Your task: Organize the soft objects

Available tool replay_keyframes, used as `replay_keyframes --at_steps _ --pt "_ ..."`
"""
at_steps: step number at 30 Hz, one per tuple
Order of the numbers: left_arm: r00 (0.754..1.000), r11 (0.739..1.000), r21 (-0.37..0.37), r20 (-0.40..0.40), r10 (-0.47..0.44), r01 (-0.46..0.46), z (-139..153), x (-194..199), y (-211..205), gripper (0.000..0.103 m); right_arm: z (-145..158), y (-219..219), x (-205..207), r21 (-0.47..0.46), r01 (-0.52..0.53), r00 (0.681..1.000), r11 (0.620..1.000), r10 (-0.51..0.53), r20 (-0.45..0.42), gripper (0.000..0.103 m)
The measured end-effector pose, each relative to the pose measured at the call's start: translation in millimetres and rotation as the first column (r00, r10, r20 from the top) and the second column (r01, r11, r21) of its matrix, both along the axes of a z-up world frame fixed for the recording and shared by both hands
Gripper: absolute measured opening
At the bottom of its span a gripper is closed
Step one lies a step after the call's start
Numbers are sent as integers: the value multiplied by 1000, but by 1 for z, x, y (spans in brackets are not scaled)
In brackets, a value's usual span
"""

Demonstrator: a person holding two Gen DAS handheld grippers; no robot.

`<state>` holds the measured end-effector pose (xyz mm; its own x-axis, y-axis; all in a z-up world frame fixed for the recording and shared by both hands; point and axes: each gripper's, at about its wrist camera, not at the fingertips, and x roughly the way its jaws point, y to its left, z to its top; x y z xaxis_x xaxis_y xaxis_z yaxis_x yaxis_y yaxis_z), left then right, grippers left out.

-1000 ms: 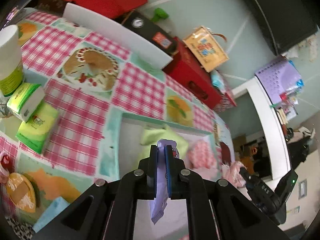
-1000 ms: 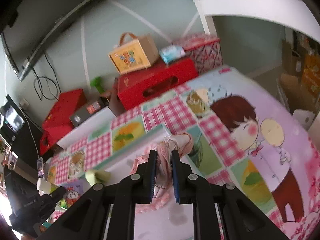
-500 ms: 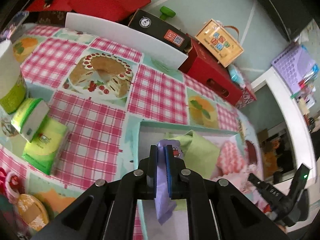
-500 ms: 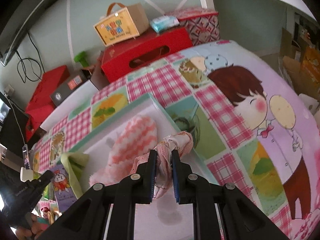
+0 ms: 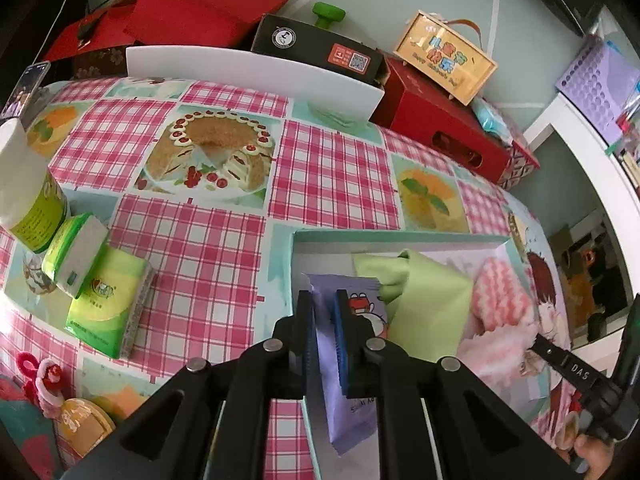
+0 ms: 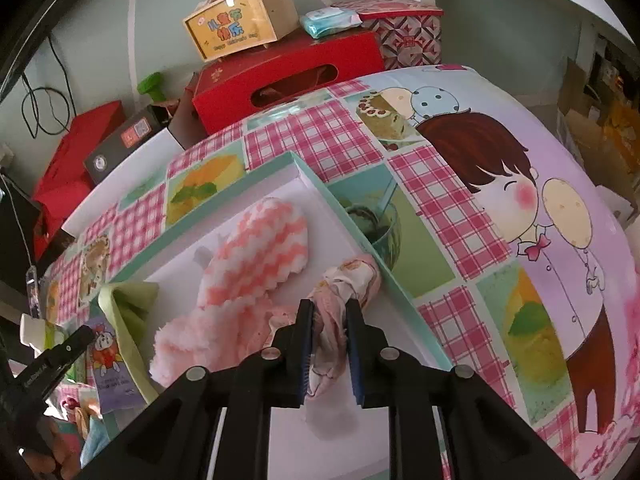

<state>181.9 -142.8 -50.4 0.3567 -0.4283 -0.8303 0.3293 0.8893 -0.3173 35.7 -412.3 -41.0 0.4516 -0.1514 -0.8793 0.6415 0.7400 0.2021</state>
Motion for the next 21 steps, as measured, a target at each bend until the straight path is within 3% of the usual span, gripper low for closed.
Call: replay_keyframes --at_steps 8,16,21 --pt "1000 999 41 -2 -19 19 1 -3 -5 11 4 6 3 -38 -16 999 999 15 -35 20" --pt "999 995 92 25 -27 25 17 -13 -5 41 12 9 3 -74 -24 999 997 20 -50 27" --pt "999 992 122 35 4 -8 27 -17 4 47 15 13 4 -97 -34 997 995 28 -66 30"
